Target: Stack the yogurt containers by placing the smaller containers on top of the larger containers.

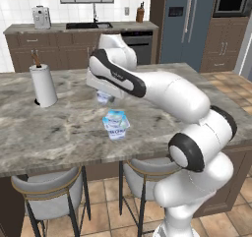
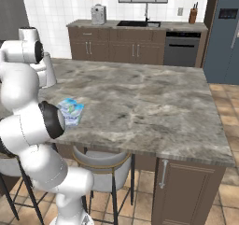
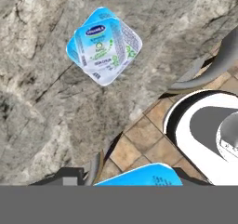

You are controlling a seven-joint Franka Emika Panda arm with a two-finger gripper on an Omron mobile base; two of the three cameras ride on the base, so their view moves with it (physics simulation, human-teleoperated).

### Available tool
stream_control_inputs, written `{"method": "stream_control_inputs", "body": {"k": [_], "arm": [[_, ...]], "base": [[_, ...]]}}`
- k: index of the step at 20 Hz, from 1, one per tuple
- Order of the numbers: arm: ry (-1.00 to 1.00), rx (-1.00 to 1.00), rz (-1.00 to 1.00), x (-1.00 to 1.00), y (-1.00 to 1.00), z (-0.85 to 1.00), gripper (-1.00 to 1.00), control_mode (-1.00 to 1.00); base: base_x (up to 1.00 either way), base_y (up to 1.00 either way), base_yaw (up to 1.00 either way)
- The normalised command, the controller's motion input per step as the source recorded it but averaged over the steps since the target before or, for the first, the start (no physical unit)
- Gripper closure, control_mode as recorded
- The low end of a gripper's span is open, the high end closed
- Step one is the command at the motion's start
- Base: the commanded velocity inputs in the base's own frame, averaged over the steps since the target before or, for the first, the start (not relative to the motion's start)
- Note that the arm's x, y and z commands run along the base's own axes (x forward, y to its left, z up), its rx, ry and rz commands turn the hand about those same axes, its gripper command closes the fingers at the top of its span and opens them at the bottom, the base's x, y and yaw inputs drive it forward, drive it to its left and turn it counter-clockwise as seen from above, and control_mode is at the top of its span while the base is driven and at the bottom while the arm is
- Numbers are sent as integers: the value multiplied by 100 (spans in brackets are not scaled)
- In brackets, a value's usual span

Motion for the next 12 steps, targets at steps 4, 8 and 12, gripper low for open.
{"method": "stream_control_inputs", "body": {"k": [4,8,12], "arm": [[0,0,0,-70,-31,33,100,-100],[0,0,0,-86,-41,16,100,-100],[0,0,0,-82,-48,5,100,-100]], "base": [[0,0,0],[0,0,0],[0,0,0]]}}
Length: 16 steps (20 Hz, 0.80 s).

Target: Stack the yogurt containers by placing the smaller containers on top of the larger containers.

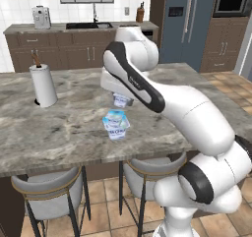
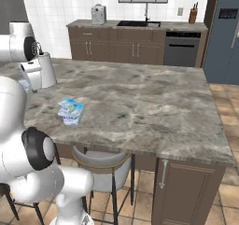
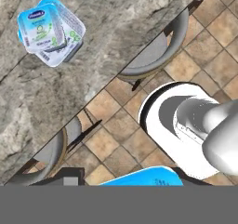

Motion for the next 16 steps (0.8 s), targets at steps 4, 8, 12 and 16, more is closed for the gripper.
{"method": "stream_control_inputs", "body": {"k": [4,8,12,16], "arm": [[-1,0,0,-54,-52,0,100,-100],[-5,0,0,-1,-45,0,100,-100],[-4,0,0,27,-40,0,100,-100],[-2,0,3,45,-30,-10,100,-100]], "base": [[0,0,0],[0,0,0],[0,0,0],[0,0,0]]}}
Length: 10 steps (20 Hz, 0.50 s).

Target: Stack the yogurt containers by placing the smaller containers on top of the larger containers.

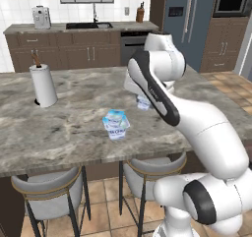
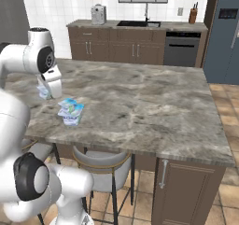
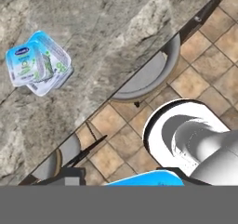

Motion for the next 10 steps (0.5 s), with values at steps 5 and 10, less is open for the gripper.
{"method": "stream_control_inputs", "body": {"k": [5,10], "arm": [[-1,0,5,44,-13,-27,100,-100],[0,0,4,41,0,-20,100,-100]], "base": [[0,0,0],[0,0,0]]}}
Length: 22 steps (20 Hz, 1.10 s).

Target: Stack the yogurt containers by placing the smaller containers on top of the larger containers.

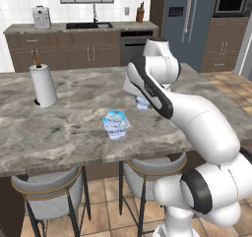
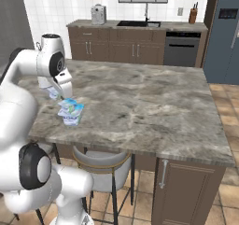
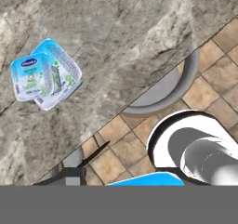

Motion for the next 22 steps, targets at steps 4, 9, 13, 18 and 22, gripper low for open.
{"method": "stream_control_inputs", "body": {"k": [4,9,13,18,22], "arm": [[0,0,4,36,8,-14,100,-100],[0,0,2,23,25,-2,100,-100],[0,0,1,24,27,-5,100,-100],[-1,0,1,31,9,-17,100,-100],[-1,0,0,28,0,-17,100,-100]], "base": [[0,0,0],[0,0,0],[0,0,0],[0,0,0],[0,0,0]]}}
